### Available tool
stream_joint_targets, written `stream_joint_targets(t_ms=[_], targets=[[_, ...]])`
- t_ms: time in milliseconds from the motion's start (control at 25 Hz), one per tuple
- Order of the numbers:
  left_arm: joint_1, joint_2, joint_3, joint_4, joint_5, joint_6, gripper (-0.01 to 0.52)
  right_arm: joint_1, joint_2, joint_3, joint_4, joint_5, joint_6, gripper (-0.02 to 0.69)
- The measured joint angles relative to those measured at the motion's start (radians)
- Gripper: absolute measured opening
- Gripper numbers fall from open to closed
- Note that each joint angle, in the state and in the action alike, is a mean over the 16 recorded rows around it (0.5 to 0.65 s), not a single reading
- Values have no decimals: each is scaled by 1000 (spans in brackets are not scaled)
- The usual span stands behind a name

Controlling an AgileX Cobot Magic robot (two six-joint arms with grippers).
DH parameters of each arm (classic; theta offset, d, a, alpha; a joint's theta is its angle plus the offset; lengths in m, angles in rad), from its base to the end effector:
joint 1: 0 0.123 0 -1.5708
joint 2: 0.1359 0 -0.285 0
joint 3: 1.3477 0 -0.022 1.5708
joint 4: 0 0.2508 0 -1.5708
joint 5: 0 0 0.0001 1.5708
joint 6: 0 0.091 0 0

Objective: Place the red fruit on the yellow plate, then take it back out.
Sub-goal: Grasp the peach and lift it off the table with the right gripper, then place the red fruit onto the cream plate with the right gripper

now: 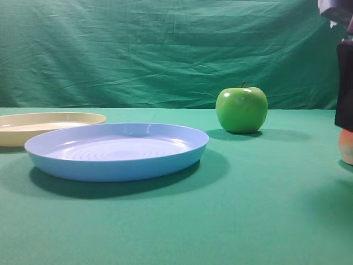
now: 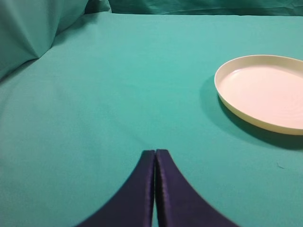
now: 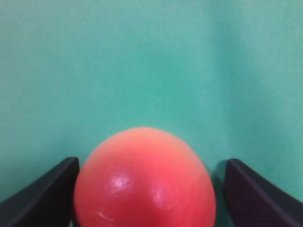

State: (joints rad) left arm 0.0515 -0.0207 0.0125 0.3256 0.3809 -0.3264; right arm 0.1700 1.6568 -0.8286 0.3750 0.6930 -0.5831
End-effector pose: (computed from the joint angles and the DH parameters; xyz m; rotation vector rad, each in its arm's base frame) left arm 0.0509 0.0135 0.1776 -0.1516 1.8318 0.1297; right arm 0.2700 0.0680 0.1608 -0.6977 2.8543 0.3329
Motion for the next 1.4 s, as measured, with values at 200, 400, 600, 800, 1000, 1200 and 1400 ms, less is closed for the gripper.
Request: stream_joint_targets(t_ms=[200, 400, 600, 800, 1000, 1200, 1400], targets=[[0, 0, 0, 0, 0, 0, 0, 0, 28, -48, -7, 20, 0, 357], [0, 0, 0, 0, 0, 0, 0, 13, 38, -167, 2, 85, 0, 253], [0, 0, 0, 0, 0, 0, 0, 76, 42, -342, 19, 133, 0, 224], [0, 0, 0, 0, 0, 0, 0, 197, 61, -536, 42, 113, 0, 215], [0, 0, 0, 0, 0, 0, 0, 348, 129, -710, 55, 47, -3, 207], [0, 0, 0, 0, 0, 0, 0, 484, 272, -879, 62, -15, -31, 199], [0, 0, 0, 0, 0, 0, 0, 565, 449, -1020, 77, -49, -72, 206]])
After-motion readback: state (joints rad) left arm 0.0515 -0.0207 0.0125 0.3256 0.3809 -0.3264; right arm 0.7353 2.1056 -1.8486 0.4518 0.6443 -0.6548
